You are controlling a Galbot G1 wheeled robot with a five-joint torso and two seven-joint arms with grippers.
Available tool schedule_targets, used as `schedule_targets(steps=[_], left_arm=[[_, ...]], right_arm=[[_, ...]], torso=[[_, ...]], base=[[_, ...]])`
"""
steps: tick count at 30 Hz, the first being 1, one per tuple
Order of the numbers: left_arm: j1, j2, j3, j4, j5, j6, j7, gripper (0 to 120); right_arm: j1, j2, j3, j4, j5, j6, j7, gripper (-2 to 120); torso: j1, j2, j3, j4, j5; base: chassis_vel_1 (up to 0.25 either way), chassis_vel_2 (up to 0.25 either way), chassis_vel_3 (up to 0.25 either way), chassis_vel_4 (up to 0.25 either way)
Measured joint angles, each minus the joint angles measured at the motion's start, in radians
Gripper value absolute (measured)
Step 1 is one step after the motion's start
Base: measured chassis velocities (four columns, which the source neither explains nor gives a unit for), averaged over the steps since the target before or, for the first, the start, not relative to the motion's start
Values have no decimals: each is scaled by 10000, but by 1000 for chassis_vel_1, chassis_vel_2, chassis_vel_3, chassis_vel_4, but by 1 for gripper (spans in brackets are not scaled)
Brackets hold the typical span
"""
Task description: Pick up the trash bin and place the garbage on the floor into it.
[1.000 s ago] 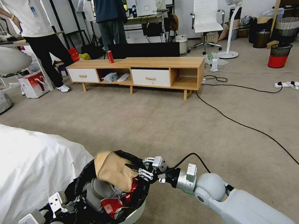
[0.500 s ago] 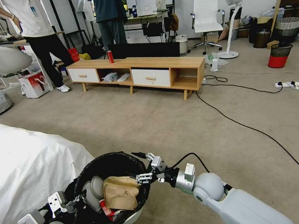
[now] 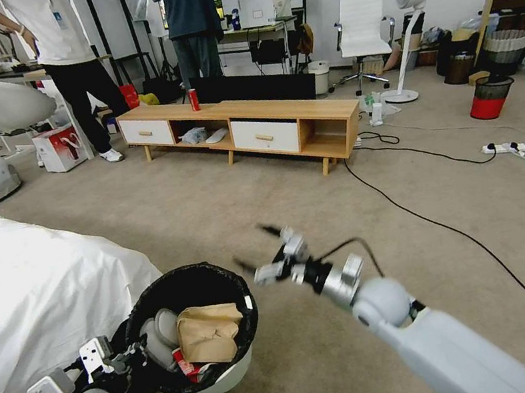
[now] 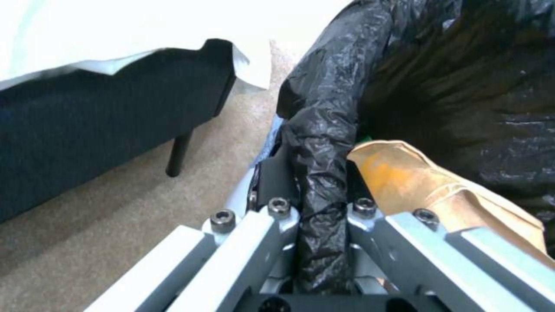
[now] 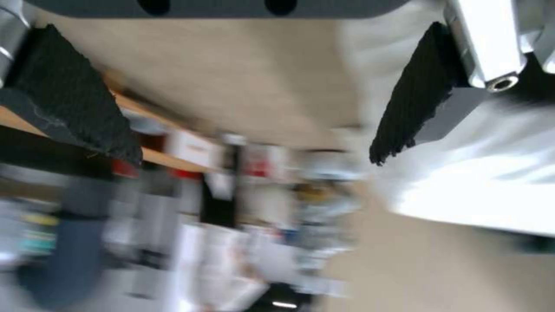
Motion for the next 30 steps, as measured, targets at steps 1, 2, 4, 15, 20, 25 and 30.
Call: schedule_targets(steps=[1,2,4,15,20,25,30], left_arm=[[-15,2,-18,-5,-1,-12,8,3],[-30,8,-30,-17,-11,-45,8,3],[-41,12,-32,-20,-14,-56,8,3],[-146,71,-18,12,-39,-89,13,3],[-104,82,-43,-49,-1,-53,16,3],[-54,99,-85,-107,-6,-29,16,3],[-39,131,-145,-209,-34,-25,17,3]], right_arm=[[67,43,274,182,79,-648,969,100],[118,93,561,332,144,-1307,1948,100],[129,105,660,391,179,-1576,2357,100],[-607,-84,1289,958,456,-2683,4241,100],[-794,-85,1380,1145,388,-2654,4123,100],[-852,-75,1381,1170,311,-2623,4058,100],[-857,-89,1463,1184,262,-2600,4007,100]], torso=[[0,0,0,0,-1],[0,0,0,0,0],[0,0,0,0,0],[0,0,0,-2,1],[0,0,0,1,0],[0,0,0,3,0],[0,0,0,0,0]], base=[[0,0,0,0],[0,0,0,0],[0,0,0,0],[0,0,0,0],[0,0,0,0],[0,0,0,0],[-10,-9,-10,-10]])
